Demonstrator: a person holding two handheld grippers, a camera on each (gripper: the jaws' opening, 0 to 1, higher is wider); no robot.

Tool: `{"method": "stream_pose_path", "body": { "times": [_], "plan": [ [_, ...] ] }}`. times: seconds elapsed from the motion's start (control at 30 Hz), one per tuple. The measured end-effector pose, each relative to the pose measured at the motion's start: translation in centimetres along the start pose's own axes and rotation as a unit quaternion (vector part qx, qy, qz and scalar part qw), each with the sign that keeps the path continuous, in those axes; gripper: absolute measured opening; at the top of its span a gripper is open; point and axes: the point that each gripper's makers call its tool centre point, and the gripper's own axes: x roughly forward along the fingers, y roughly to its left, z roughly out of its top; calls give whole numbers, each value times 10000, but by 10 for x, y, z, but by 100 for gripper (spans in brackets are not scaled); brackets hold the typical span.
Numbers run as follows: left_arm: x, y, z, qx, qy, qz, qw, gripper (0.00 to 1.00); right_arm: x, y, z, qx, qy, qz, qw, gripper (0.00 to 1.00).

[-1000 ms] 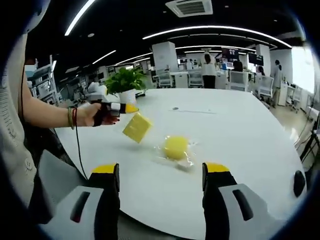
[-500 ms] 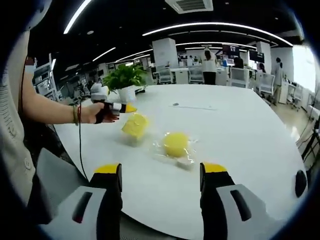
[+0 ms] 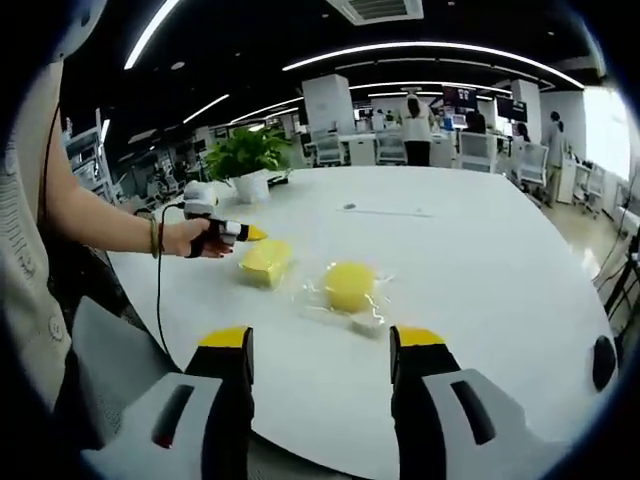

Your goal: Compare the silicone blocks by pressing each to a similar depth, holding the contact briefly, and releasing to observe deformation and rebound differences across the visible hardness samples.

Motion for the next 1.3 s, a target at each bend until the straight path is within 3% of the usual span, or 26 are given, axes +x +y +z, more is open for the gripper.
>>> {"method": "stream_pose_path", "body": {
  "times": [0.2,0.57,0.7,0.83,0.97,1.13,1.3],
  "plan": [
    [0,7,-8,-2,133,140,9998,0,2,-3,-1,58,10,-8,10000,48],
    [9,9,-7,63,189,107,9997,1,5,1,-3,108,30,97,9999,55],
    [7,12,-4,334,176,201,9991,9,6,2,-3,109,45,117,9999,55],
    [6,16,-3,357,154,266,9989,18,8,5,-5,119,66,147,9998,54],
    [4,19,-4,90,128,243,9996,29,8,8,-6,102,79,183,9997,54],
    [-1,20,-3,-405,-37,165,9990,29,8,10,-6,91,68,219,9997,53],
    [-9,24,2,-327,-140,332,9988,35,7,12,-6,53,72,264,9996,53]
  ]
}}
